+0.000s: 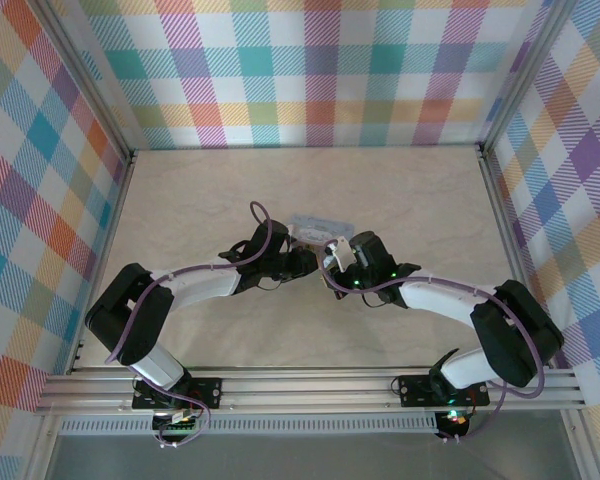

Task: Unlock a padlock with a key

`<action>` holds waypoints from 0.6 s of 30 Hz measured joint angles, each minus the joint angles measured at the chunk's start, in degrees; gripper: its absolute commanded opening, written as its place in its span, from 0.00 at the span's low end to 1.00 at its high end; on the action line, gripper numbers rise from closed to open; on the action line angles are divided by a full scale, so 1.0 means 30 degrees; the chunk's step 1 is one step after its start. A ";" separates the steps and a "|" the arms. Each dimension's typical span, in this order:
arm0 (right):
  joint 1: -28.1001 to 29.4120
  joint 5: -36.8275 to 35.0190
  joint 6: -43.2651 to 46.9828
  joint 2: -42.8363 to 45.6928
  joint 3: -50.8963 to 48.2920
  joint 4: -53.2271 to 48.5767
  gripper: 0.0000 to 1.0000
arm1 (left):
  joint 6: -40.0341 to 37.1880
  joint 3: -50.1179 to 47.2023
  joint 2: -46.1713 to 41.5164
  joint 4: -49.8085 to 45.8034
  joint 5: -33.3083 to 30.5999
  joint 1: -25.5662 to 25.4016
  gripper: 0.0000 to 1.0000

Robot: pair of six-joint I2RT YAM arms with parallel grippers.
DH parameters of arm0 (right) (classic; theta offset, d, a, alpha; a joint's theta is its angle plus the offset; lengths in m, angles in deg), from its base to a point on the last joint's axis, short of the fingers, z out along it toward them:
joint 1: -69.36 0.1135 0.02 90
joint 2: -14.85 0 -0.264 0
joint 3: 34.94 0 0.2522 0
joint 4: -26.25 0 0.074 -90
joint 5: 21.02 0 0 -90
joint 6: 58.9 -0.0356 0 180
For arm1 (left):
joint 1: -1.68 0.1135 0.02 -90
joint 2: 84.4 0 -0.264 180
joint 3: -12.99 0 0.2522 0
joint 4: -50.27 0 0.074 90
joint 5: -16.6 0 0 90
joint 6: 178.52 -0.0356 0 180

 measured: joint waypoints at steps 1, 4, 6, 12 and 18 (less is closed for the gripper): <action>0.0000 0.0000 0.0000 0.0000 -0.0007 0.0000 0.00 | 0.0000 0.0000 0.0000 0.0000 0.0000 0.0000 0.15; 0.0000 0.0000 0.0000 0.0000 -0.0022 0.0044 0.00 | -0.0007 0.0000 0.0000 0.0000 0.0000 0.0000 0.14; 0.0000 0.0007 0.0000 0.0000 -0.0051 0.0095 0.00 | 0.0000 0.0000 0.0000 -0.0007 0.0000 0.0000 0.14; 0.0000 0.0000 0.0000 0.0000 -0.0073 0.0211 0.00 | 0.0000 0.0000 0.0000 0.0000 -0.0007 0.0000 0.14; 0.0000 0.0015 0.0000 -0.0058 -0.0073 0.0233 0.00 | 0.0000 0.0007 0.0000 0.0000 -0.0007 0.0000 0.14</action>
